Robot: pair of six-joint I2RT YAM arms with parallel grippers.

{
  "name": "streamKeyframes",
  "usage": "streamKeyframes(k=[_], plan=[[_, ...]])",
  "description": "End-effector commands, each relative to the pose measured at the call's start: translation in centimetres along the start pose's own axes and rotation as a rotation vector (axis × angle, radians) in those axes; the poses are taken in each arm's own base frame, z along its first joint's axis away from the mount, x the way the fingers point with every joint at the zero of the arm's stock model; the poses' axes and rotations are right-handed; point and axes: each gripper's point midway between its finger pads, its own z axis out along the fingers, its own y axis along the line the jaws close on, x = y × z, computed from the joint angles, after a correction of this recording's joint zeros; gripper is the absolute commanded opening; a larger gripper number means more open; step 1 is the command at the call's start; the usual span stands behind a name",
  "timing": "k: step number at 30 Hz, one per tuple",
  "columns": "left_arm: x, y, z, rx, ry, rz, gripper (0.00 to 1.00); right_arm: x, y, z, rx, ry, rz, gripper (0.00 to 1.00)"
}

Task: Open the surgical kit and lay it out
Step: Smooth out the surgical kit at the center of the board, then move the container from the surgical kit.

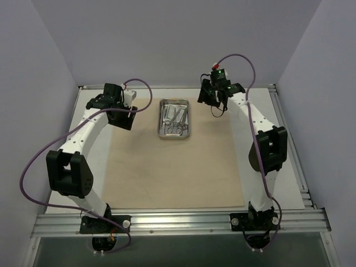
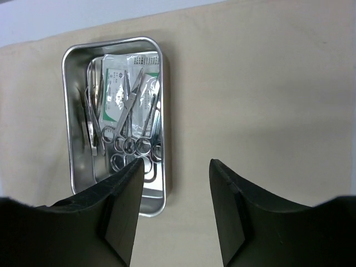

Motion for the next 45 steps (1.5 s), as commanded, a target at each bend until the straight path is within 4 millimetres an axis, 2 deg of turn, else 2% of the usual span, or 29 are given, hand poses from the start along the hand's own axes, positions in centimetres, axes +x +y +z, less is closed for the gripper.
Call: streamKeyframes(k=[1,2,3,5,9,14,18,22,24,28,32,35,39,40,43,45], plan=[[0.2,-0.3,1.2,0.017,0.06,-0.04,0.74,1.8,1.3,3.1,0.003,0.059,-0.028,0.45],[-0.3,-0.2,1.7,0.017,0.062,-0.043,0.74,1.6,2.1,3.6,-0.019,0.052,-0.033,0.44],[-0.4,-0.2,2.0,0.017,0.065,-0.049,0.74,2.2,2.3,4.8,-0.028,0.069,-0.037,0.43],[-0.7,-0.2,2.9,0.019,0.076,-0.054,0.74,2.2,3.0,5.7,-0.043,0.07,-0.041,0.41],[-0.6,-0.3,4.4,0.022,0.105,-0.069,0.74,3.7,2.6,8.3,-0.041,0.108,-0.036,0.37],[-0.1,-0.4,6.2,0.026,0.146,-0.083,0.74,5.1,2.4,10.3,-0.037,0.144,-0.034,0.31],[-0.1,-0.3,6.9,0.024,0.16,-0.084,0.74,6.5,1.6,12.2,-0.017,0.179,-0.034,0.28],[-0.3,0.3,7.2,0.0,0.169,-0.083,0.74,6.1,2.4,13.1,-0.036,0.179,-0.035,0.26],[-0.7,0.5,7.5,-0.002,0.163,-0.085,0.74,6.4,2.1,13.6,-0.021,0.187,-0.036,0.24],[-0.8,0.9,7.8,-0.003,0.17,-0.094,0.74,6.3,1.9,13.8,-0.004,0.177,-0.038,0.15],[-0.6,1.4,8.2,-0.009,0.18,-0.099,0.74,5.6,1.0,13.1,0.032,0.159,-0.078,0.08],[-0.6,1.9,8.2,-0.016,0.178,-0.106,0.74,4.5,-0.3,12.4,0.049,0.148,-0.129,0.03],[-0.6,2.3,8.2,-0.023,0.177,-0.106,0.74,2.9,-3.3,11.4,0.092,0.146,-0.174,0.0],[-0.5,2.4,8.2,-0.029,0.178,-0.106,0.74,2.7,-4.7,11.3,0.108,0.15,-0.181,0.0],[-0.3,2.8,8.2,-0.04,0.183,-0.106,0.74,1.7,-6.0,10.7,0.048,0.164,-0.295,0.0],[-0.1,3.0,8.2,-0.041,0.187,-0.102,0.74,2.2,-6.6,10.5,-0.014,0.217,-0.423,0.0]])
